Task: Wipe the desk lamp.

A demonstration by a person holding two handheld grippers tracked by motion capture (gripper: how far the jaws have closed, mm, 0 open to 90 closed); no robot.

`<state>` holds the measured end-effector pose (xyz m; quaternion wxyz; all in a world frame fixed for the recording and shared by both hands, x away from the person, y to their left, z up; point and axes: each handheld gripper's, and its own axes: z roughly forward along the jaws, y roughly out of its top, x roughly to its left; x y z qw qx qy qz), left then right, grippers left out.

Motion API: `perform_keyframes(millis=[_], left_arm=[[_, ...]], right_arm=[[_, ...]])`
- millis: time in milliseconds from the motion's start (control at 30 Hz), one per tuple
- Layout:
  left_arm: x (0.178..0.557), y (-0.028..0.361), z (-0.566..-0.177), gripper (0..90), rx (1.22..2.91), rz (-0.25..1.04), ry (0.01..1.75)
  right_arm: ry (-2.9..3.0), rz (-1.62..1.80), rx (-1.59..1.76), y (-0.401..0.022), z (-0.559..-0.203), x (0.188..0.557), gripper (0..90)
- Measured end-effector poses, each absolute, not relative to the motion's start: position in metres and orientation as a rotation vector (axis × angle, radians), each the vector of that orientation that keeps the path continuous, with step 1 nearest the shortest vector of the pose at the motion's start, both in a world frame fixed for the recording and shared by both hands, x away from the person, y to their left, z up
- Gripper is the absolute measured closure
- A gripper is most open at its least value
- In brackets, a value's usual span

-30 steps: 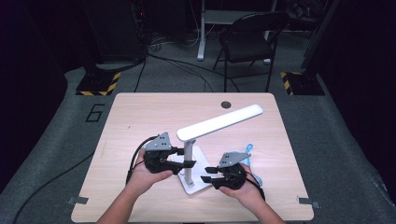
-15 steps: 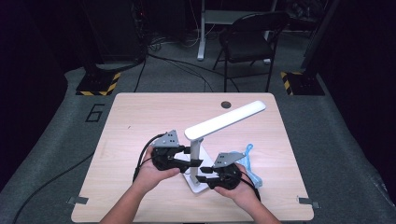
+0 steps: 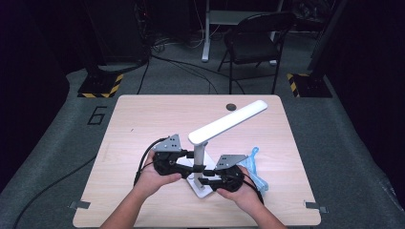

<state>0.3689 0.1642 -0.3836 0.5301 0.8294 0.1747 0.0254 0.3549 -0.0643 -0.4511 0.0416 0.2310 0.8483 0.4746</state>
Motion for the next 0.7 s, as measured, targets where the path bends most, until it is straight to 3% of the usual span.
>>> perform_keyframes(millis=[167,700], left_arm=[[0.368,0.166,-0.383,47.8,1.982,0.064,0.425],[0.368,0.164,-0.383,64.3,1.985,0.078,0.437]], right_arm=[[2.609,1.464,0.704,-0.067,-0.451,0.357,66.1],[2.608,1.463,0.732,-0.078,-0.451,0.362,68.3]])
